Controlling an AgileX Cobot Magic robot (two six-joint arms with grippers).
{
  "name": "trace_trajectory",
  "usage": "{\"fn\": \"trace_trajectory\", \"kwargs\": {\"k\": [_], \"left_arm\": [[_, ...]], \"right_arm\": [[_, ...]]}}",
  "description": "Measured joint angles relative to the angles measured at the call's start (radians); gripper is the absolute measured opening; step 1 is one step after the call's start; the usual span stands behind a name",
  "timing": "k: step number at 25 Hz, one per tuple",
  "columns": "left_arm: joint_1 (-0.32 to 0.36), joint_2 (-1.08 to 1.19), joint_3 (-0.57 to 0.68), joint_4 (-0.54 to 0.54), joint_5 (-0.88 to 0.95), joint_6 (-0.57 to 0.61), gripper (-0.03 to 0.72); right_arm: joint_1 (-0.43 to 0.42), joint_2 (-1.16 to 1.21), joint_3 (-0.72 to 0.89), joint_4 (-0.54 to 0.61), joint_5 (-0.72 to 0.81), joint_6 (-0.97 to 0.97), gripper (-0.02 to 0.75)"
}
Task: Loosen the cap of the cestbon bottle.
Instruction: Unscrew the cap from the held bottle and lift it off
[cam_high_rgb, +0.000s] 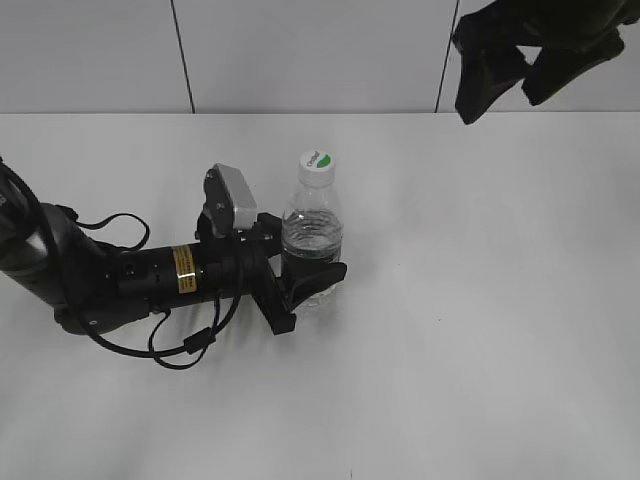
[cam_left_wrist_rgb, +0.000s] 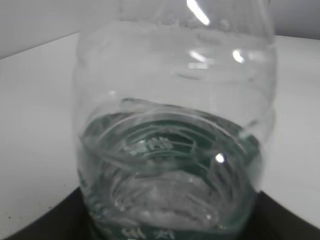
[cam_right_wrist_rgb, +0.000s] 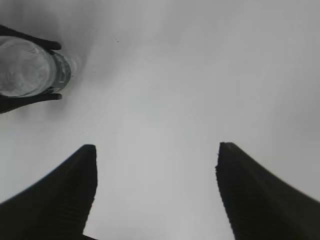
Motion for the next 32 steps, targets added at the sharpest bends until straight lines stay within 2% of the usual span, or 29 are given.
{"fn": "trace_trajectory", "kwargs": {"k": [10,22,32], "left_arm": [[0.0,0.0,0.0,0.0,0.001,0.0,0.41],[0.0,0.0,0.0,-0.001,0.001,0.0,0.41],[0.0,0.0,0.0,-0.004,0.001,0.0,0.41]], "right_arm": [[0.102,0.009,-0.019,0.093,0.007,0.018,0.564],[0.183,0.265,-0.352,0.112,0.01,0.018,0.564],[0.199,0.332,-0.357,0.151,0.01,0.05,0.564]]}}
